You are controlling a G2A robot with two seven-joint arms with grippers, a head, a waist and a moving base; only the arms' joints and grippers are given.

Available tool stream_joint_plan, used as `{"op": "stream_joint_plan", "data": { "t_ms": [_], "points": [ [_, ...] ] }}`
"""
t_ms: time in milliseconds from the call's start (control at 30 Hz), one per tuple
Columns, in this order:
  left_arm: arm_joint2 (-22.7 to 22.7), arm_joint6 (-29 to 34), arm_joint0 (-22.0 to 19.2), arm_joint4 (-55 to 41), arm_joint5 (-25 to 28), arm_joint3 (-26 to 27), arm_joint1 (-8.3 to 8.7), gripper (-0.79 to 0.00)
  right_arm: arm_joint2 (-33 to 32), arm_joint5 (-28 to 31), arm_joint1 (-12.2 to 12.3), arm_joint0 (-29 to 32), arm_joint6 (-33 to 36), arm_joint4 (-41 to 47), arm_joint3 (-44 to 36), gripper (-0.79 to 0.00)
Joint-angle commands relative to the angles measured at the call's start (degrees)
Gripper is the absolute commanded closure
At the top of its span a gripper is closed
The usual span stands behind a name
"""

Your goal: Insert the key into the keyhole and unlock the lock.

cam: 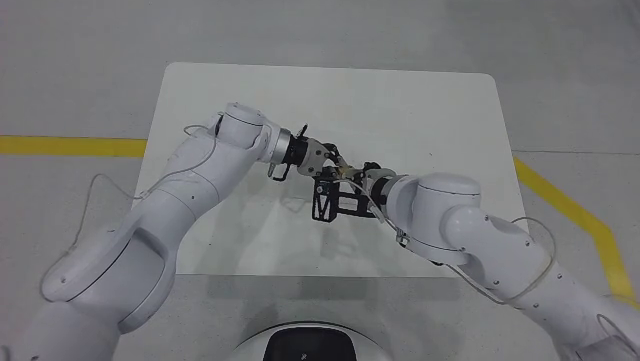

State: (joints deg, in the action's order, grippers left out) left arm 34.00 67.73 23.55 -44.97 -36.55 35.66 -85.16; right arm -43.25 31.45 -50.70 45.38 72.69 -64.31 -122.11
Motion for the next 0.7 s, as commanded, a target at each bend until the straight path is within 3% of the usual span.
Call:
{"op": "stream_joint_plan", "data": {
  "t_ms": [0, 267, 467, 567, 633, 667],
  "points": [
    [0.03, 0.1, -0.05, -0.28, 0.1, -0.06, 0.05, 0.0, -0.35, -0.15, -0.04, 0.06, -0.1, 0.38, -0.18, -0.785],
    [1.49, -1.28, -0.07, -0.5, 2.91, -0.18, 0.12, 0.0, -3.56, -2.2, 0.46, 2.45, -2.02, -2.01, -4.26, -0.785],
    [5.09, -8.38, 1.33, -1.72, 14.63, 0.83, 0.4, 0.0, -8.32, -4.61, 1.81, 8.99, -7.98, -9.73, -12.32, -0.785],
    [6.46, -10.4, 2.66, -1.04, 21.3, 2.06, 0.73, 0.0, -11.66, -6.38, 2.43, 13.25, -17.83, -12.33, -12.54, -0.76],
    [7.34, -10.55, 3.53, -0.43, 25.28, 2.99, 1.03, 0.0, -14.86, -6.17, 2.95, 16.67, -27.79, -11.73, -12.54, -0.311],
    [7.74, -10.55, 3.89, 0.17, 27.24, 3.37, 1.23, 0.0, -16.74, -6.05, 3.33, 18.69, -30.82, -12.52, -12.54, -0.228]
  ]
}}
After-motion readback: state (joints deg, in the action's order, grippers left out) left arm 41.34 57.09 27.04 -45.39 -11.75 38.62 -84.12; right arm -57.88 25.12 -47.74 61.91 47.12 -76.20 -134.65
